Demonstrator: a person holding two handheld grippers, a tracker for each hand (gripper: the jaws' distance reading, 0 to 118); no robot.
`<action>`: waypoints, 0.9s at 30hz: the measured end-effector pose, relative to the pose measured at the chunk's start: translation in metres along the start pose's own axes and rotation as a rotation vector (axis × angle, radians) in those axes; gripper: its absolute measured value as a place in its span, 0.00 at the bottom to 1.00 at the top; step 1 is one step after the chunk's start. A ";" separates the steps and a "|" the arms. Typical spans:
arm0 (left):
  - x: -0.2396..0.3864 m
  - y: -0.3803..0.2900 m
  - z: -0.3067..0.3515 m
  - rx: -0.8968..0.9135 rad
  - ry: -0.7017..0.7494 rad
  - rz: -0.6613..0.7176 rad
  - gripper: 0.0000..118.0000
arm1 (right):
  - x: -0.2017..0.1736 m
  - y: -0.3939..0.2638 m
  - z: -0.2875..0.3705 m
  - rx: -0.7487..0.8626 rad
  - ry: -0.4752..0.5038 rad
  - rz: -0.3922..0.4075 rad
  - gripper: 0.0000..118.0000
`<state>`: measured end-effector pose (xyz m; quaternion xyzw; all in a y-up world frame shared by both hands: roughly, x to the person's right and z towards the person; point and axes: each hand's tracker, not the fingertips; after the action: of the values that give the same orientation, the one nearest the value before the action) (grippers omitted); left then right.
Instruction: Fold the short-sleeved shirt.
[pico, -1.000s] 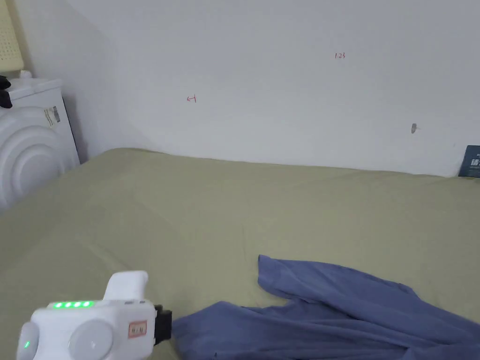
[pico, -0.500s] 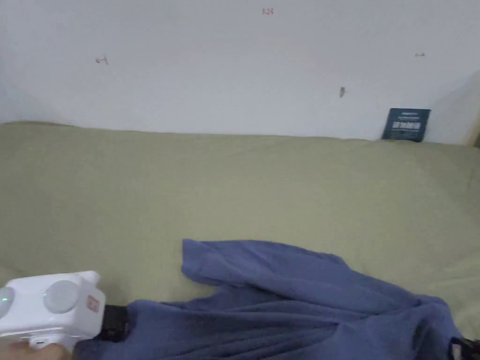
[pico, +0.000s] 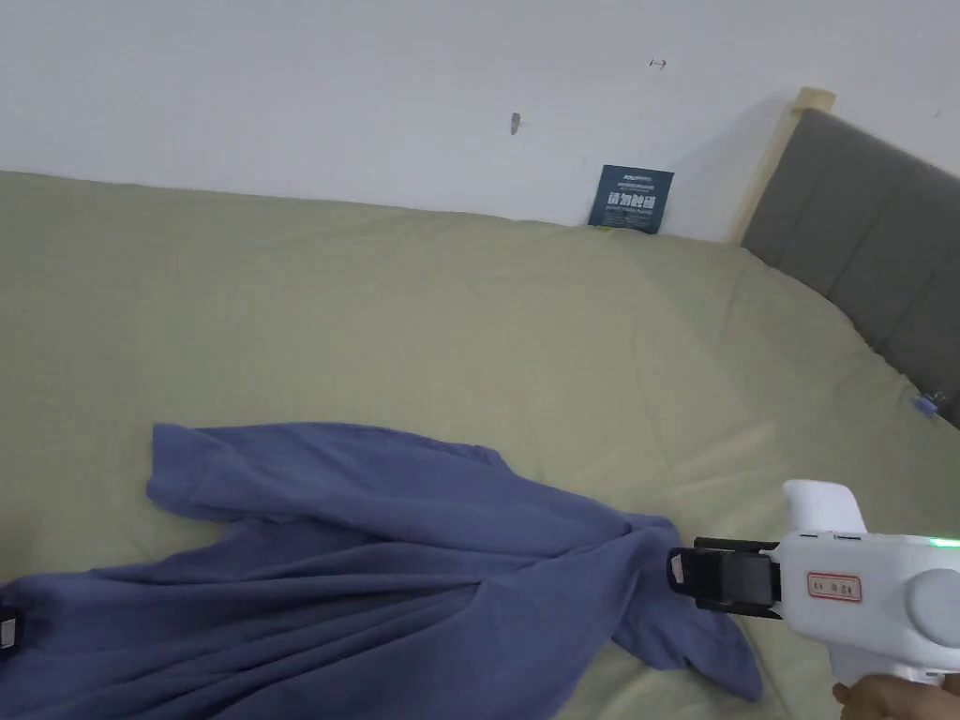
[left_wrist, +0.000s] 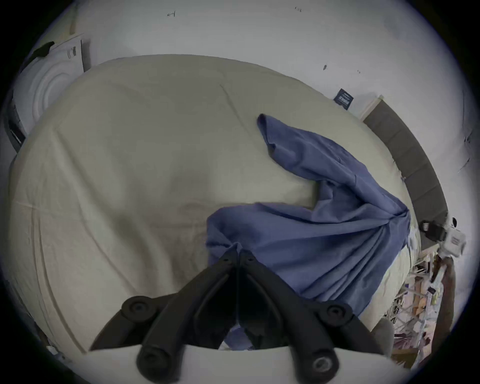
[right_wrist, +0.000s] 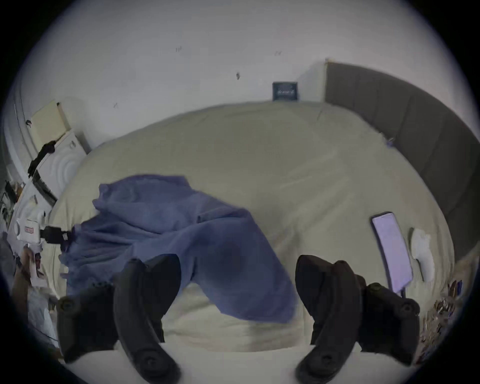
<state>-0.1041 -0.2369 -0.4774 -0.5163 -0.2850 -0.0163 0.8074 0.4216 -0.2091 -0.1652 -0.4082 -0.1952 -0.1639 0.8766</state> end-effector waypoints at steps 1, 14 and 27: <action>-0.004 0.002 -0.005 0.003 -0.013 0.005 0.00 | 0.001 0.001 -0.011 -0.012 0.005 0.019 0.82; -0.011 0.007 0.013 0.098 -0.129 0.040 0.00 | -0.028 -0.009 -0.031 0.070 0.017 0.180 0.06; -0.005 0.071 0.093 0.305 -0.200 0.012 0.00 | -0.073 0.067 0.045 0.323 0.161 0.112 0.06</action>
<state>-0.1266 -0.1270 -0.5100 -0.3887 -0.3600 0.0833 0.8441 0.3787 -0.1231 -0.2171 -0.2580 -0.1251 -0.1137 0.9512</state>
